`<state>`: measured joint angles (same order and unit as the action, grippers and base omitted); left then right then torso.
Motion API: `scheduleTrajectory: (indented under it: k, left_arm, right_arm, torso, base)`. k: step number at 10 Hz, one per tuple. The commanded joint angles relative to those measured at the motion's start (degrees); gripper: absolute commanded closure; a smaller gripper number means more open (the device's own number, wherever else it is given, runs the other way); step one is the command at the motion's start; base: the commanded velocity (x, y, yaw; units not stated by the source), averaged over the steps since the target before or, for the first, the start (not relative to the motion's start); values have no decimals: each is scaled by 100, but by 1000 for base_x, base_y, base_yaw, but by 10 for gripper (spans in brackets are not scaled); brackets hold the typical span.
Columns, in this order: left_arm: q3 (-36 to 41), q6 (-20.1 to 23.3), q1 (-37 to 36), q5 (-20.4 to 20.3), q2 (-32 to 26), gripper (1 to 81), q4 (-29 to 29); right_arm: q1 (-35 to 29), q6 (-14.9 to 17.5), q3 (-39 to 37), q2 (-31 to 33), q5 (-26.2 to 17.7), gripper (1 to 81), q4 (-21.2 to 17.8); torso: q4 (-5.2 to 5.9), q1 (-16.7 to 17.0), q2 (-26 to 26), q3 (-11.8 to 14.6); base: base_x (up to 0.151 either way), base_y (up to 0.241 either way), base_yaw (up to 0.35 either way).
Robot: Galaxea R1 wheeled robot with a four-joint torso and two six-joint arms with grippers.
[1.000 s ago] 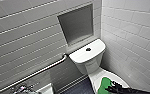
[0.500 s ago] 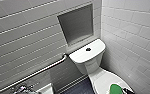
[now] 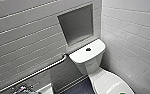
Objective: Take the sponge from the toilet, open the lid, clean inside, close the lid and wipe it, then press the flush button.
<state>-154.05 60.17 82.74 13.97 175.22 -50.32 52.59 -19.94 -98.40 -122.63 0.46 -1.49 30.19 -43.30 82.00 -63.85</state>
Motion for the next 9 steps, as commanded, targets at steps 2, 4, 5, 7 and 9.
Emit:
scheduleTrajectory:
  k: [2, 4, 5, 7, 9]
  left_arm:
    - [-20, 30, -200, 633, -346, 10, -4]
    - [-20, 12, -341, 633, -382, 10, -4]
    - [-20, 3, -420, 642, -390, 10, -4]
    - [-11, -23, -517, 651, -399, 10, -4]
    - [-11, -41, -640, 879, -487, 10, -13]
  right_arm:
    - [1046, -27, -335, 403, 109, 811, 26]
    - [1829, -27, -600, 368, 683, 811, 8]
    - [2066, -36, -618, 393, 805, 811, -9]
    - [2445, -89, -416, 552, 1070, 811, -18]
    - [2770, -80, -240, 535, 1184, 811, 34]
  torso:
    - [0, 0, 0, 0]
    - [0, 0, 0, 2]
    - [0, 0, 0, 2]
    - [0, 0, 0, 2]
    - [0, 0, 0, 2]
  base:
    - [0, 0, 0]
    - [0, 0, 0]
    - [0, 0, 0]
    - [0, 0, 0]
    - [0, 0, 0]
